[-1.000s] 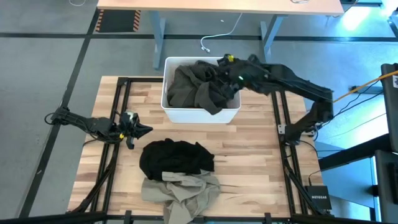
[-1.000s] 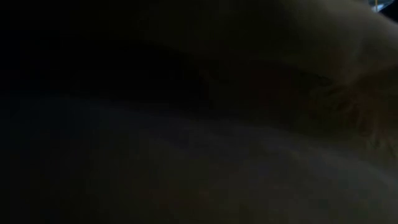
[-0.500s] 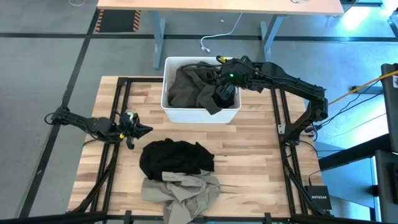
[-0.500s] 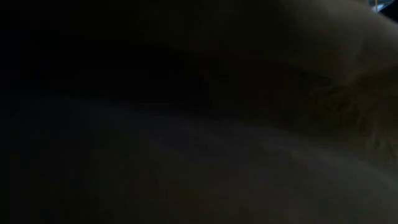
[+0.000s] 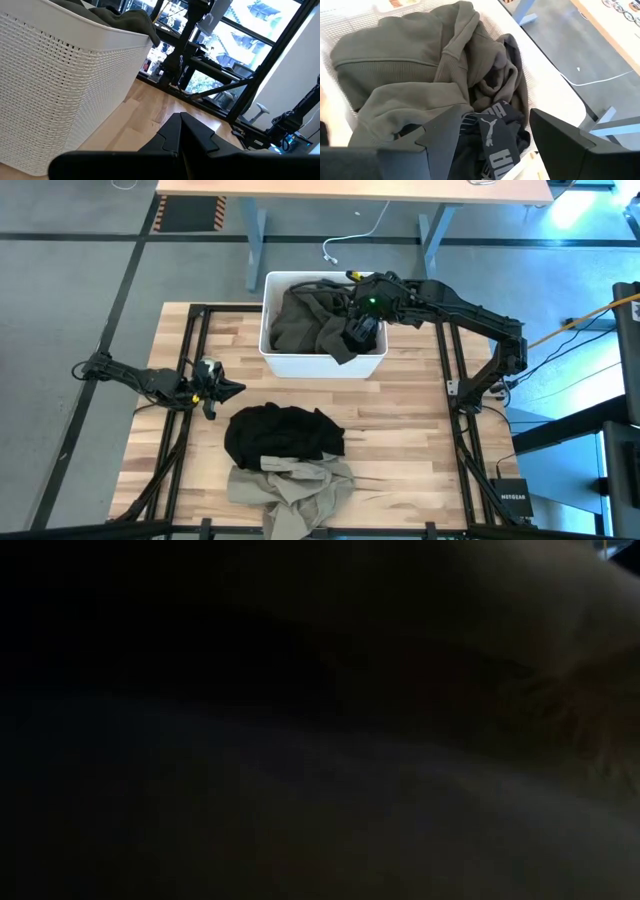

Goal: Sort clothes
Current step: Put the black shirt into the white laundry bin

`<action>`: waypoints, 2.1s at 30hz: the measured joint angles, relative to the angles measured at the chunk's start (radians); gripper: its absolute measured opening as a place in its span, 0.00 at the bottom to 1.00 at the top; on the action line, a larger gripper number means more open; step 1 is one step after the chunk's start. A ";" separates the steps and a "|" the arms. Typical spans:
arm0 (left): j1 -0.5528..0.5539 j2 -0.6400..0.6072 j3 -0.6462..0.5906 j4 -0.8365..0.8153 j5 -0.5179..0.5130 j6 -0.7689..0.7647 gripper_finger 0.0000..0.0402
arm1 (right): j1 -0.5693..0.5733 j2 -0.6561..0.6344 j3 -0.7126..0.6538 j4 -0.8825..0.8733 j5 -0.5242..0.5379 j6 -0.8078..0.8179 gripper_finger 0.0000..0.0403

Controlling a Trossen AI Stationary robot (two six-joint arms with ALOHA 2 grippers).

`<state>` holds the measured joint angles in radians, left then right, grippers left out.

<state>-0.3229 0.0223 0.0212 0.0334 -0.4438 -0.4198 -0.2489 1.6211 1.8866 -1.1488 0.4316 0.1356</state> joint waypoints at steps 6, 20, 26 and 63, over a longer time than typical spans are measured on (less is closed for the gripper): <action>0.000 0.000 0.000 0.000 0.000 0.000 0.00 | 0.000 0.000 0.000 0.000 0.000 0.000 0.63; 0.000 0.000 0.000 0.000 0.000 0.000 0.00 | 0.000 0.000 0.000 0.000 0.000 0.000 0.63; 0.000 0.000 0.000 0.000 0.000 0.000 0.00 | 0.000 0.000 0.000 0.000 0.000 0.000 0.63; 0.018 0.000 0.000 0.003 -0.030 -0.025 0.00 | 0.000 0.001 0.000 0.207 0.001 -0.002 0.63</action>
<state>-0.3050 0.0223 0.0212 0.0360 -0.4738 -0.4443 -0.2485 1.6218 1.8866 -0.9414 0.4324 0.1333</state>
